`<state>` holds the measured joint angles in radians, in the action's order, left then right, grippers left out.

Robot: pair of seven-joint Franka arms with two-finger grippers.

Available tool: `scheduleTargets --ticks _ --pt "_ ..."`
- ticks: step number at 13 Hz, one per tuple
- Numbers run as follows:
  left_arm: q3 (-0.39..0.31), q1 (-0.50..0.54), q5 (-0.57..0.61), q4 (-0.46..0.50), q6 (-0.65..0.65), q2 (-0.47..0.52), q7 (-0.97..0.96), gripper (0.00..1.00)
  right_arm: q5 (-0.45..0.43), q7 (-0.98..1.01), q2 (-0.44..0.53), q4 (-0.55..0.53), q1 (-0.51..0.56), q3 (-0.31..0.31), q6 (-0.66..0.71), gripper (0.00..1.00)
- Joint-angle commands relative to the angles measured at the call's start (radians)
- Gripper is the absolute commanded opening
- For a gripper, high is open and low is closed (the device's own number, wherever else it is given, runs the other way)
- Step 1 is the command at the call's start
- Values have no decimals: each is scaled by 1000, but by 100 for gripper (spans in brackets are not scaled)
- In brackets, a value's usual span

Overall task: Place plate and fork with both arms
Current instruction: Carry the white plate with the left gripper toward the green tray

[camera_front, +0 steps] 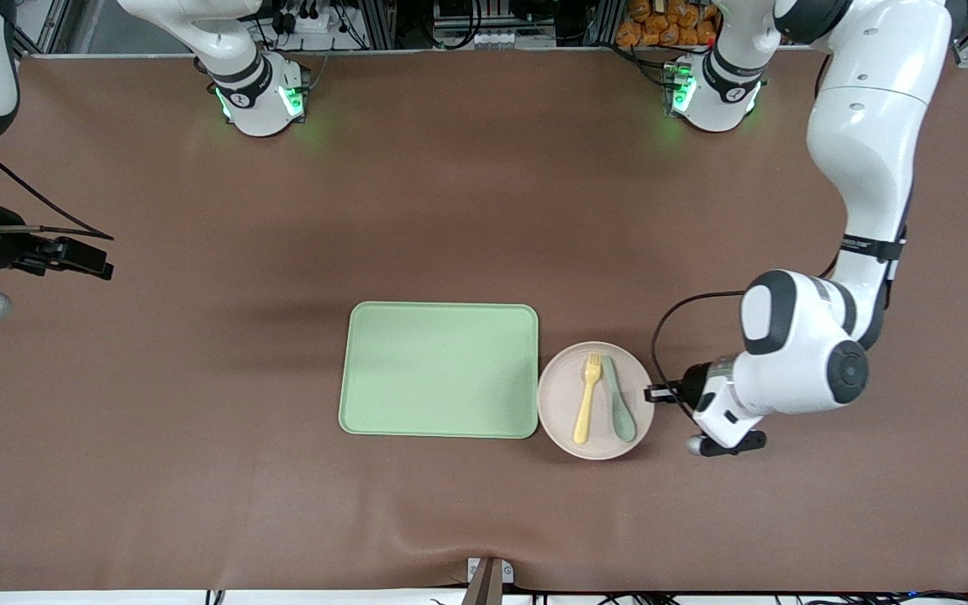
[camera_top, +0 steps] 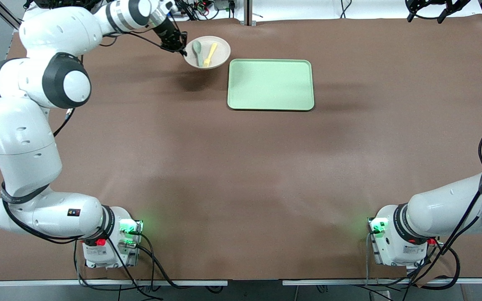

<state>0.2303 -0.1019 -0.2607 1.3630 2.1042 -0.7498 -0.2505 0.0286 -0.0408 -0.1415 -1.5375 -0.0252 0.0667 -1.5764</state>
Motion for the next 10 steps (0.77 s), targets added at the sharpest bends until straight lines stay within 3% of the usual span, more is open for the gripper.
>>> scheduleTargets --ticks 1,5,9,10 --pt "-23 -140 125 13 65 35 -177 0 13 -8 5 -4 -7 4 -2 100" --pt "-46 -252 207 10 135 3 -348 0 13 -8 5 -4 -7 4 -1 100" --pt "-205 -409 216 -10 137 -31 -378 0 13 -8 8 -6 -7 4 2 100" --pt "-218 -438 219 -33 135 -51 -403 0 13 -8 8 -6 -7 4 2 100"
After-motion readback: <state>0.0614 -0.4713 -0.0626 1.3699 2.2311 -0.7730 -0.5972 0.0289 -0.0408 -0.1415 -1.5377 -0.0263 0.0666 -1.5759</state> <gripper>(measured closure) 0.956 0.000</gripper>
